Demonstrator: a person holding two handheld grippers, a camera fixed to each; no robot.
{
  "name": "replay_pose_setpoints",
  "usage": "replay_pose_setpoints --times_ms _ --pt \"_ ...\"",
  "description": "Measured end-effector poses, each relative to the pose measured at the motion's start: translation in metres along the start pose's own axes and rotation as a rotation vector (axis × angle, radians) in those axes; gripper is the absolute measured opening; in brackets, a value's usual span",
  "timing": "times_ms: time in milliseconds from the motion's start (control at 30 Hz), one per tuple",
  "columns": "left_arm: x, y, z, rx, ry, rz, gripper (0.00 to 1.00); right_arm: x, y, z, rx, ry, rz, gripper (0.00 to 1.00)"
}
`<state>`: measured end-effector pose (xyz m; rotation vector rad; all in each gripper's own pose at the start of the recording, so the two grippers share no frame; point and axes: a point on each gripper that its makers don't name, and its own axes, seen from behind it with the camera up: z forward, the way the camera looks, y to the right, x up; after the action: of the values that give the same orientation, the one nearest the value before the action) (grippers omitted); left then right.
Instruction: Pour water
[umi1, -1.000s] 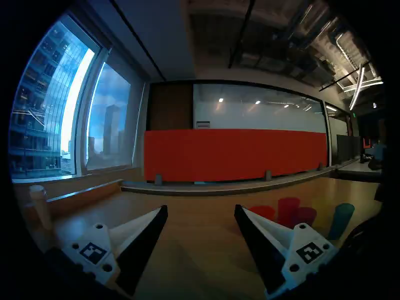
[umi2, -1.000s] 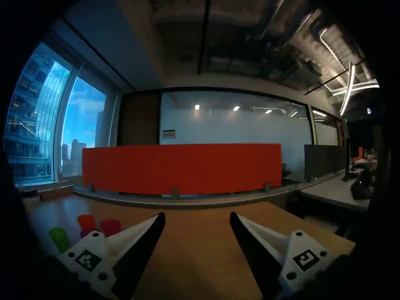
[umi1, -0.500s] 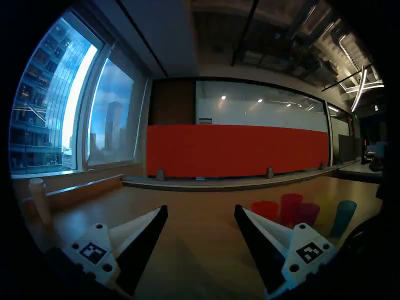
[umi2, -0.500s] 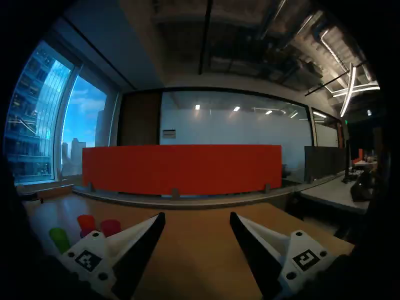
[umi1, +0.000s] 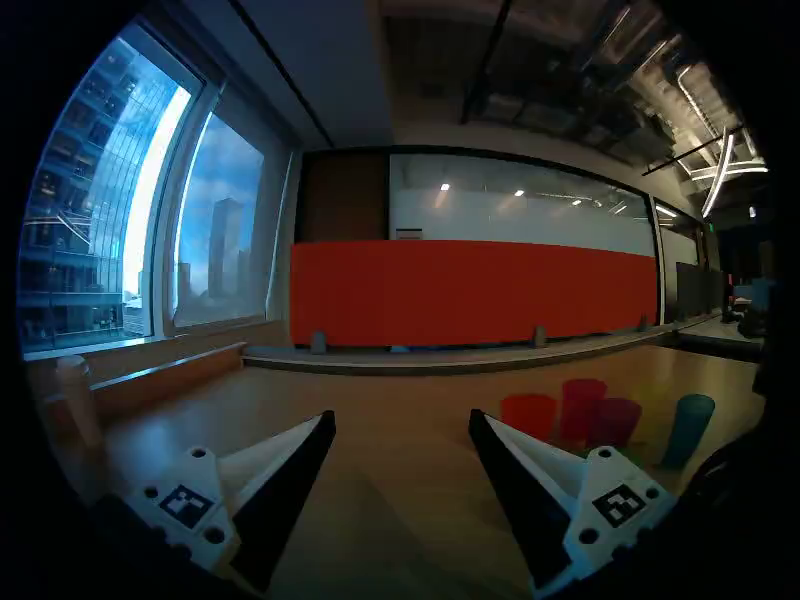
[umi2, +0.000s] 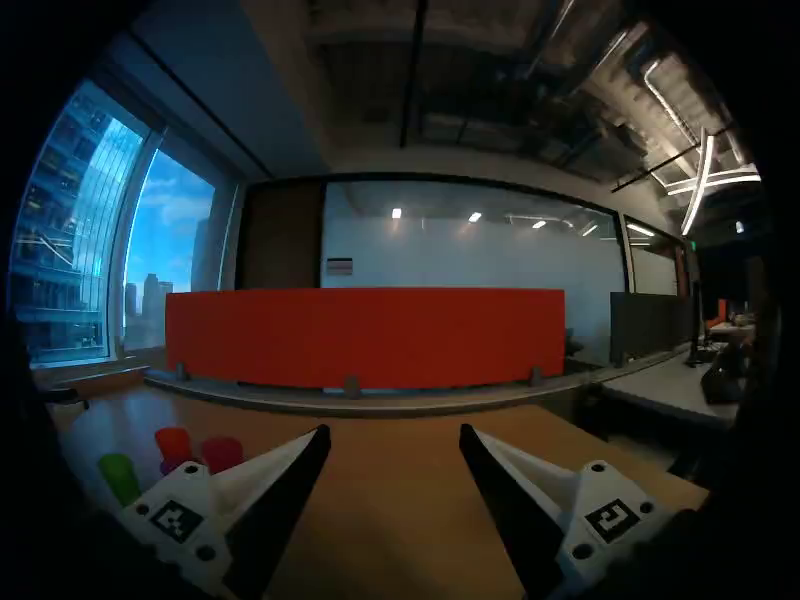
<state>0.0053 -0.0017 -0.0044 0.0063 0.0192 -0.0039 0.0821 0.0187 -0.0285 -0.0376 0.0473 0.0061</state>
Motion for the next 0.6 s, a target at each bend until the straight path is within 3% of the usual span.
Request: replay_pose_setpoints --times_ms 600 --pt "-0.0033 0.0019 0.0025 -0.007 -0.016 0.003 0.99 0.0022 0.0017 -0.0034 0.001 0.005 0.011 1.00"
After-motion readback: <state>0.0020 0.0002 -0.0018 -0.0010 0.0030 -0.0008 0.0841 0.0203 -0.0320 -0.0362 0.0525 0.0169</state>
